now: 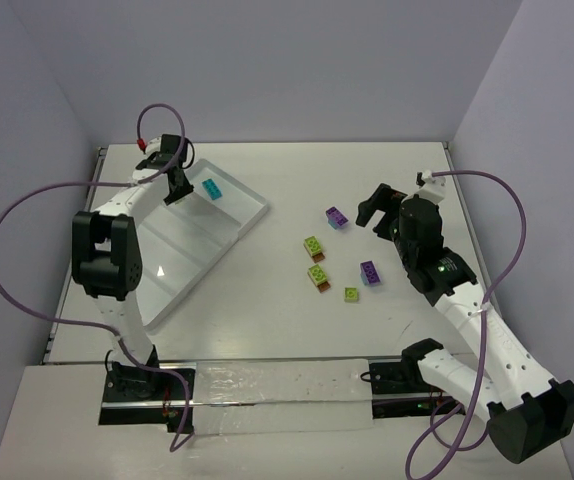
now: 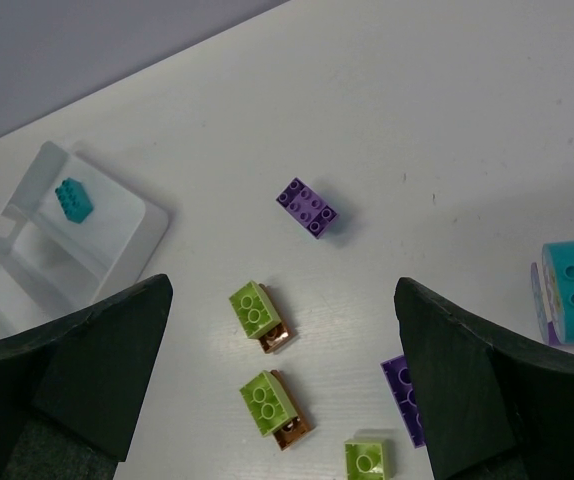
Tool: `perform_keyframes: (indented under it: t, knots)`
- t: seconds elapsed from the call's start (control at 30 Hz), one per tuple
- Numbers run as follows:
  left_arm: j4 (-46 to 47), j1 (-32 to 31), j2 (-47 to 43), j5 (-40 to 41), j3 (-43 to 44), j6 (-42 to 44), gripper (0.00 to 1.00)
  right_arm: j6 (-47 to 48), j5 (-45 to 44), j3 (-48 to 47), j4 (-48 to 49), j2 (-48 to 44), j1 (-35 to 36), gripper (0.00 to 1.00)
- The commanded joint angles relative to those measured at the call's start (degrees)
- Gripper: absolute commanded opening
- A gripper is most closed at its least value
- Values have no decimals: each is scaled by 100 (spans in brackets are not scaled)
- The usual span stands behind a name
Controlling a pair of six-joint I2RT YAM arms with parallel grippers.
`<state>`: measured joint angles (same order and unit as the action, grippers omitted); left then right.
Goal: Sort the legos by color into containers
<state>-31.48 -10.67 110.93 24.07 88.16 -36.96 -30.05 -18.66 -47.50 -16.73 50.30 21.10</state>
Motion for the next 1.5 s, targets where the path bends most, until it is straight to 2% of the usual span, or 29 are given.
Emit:
perform_keyframes:
  t: [0.0, 0.07, 0.17, 0.2, 0.23, 0.27, 0.33, 0.5, 0.63, 0.77, 0.8, 0.9, 0.97, 1.23, 1.47]
  knots:
    - [-70, 116, 393, 62, 574, -112, 11, -53, -129, 31, 120, -93, -11, 100]
    - [-83, 123, 580, 32, 663, -70, 14, -77, -138, 31, 128, -68, -10, 100]
    - [-86, 126, 742, 68, 718, -57, 27, -104, -99, 32, 143, -58, -10, 100]
    - [-73, 120, 761, 65, 700, -44, 44, -113, -94, 31, 144, -56, -16, 100]
    - [-44, 118, 758, 50, 681, -21, 58, -115, -88, 25, 144, -56, -12, 100]
    - [-21, 118, 749, 26, 657, -1, 67, -103, -86, 10, 138, -56, -10, 100]
    - [30, 118, 677, -33, 609, 39, 75, -78, -71, -16, 135, -56, -10, 100]
    - [87, -123, 55, -60, 409, 108, 76, -35, -95, -94, 118, -45, -10, 100]
    - [367, -876, -826, -165, 118, 651, 75, -19, -121, -116, 135, -8, -10, 100]
    - [295, -1837, -988, -432, 72, 1035, 76, 48, -209, -166, 123, 20, -10, 100]
    - [251, -2137, -961, -487, 94, 1041, 77, 60, -258, -187, 85, 31, -10, 100]
    - [175, -2588, -746, -799, 153, 751, 89, 71, -391, -257, 2, 57, -18, 100]
    - [60, -2875, -560, -1037, 322, 378, 90, 68, -420, -239, -5, 21, -18, 100]
    - [-582, -3872, 796, -431, 1649, -888, 90, 52, -305, -198, -5, -73, -18, 100]
    - [-809, -3981, 1384, -311, 2151, -1296, 84, 63, -291, -157, -17, -123, -18, 100]
